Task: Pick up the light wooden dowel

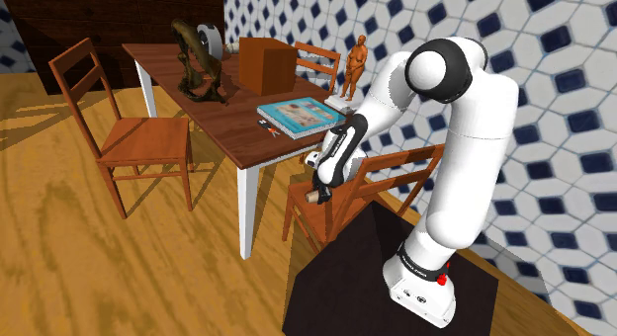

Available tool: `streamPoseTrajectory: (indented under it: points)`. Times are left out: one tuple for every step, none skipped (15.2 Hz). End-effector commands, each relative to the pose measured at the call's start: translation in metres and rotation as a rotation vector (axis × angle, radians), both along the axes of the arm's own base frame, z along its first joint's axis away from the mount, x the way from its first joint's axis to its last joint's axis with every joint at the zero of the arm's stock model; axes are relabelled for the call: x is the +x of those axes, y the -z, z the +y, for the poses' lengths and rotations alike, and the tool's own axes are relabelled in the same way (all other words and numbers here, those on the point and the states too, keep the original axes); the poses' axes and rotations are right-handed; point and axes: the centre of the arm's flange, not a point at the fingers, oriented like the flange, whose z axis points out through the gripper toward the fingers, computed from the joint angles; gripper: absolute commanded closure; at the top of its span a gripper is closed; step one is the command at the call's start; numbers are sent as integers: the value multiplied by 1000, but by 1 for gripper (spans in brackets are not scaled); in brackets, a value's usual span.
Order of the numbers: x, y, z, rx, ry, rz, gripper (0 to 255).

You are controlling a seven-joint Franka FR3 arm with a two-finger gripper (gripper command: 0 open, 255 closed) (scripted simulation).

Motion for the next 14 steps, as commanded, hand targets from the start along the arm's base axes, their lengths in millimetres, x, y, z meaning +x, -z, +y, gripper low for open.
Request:
streamPoseTrajectory:
  points:
    - [0, 0, 0, 0, 0, 0, 255]
    - [0, 0, 0, 0, 0, 0, 255]
    - [0, 0, 0, 0, 0, 0, 255]
    - [0, 0, 0, 0, 0, 0, 255]
    - [0, 0, 0, 0, 0, 0, 255]
    - [0, 0, 0, 0, 0, 0, 255]
    - [0, 0, 0, 0, 0, 0, 255]
    - [0, -5, 0, 0, 0, 0, 255]
    - [0, -10, 0, 0, 0, 0, 255]
    - [0, -15, 0, 0, 0, 0, 255]
    - [0, -21, 0, 0, 0, 0, 255]
    - [0, -26, 0, 0, 0, 0, 255]
    - [0, -31, 0, 0, 0, 0, 255]
    - [0, -37, 0, 0, 0, 0, 255]
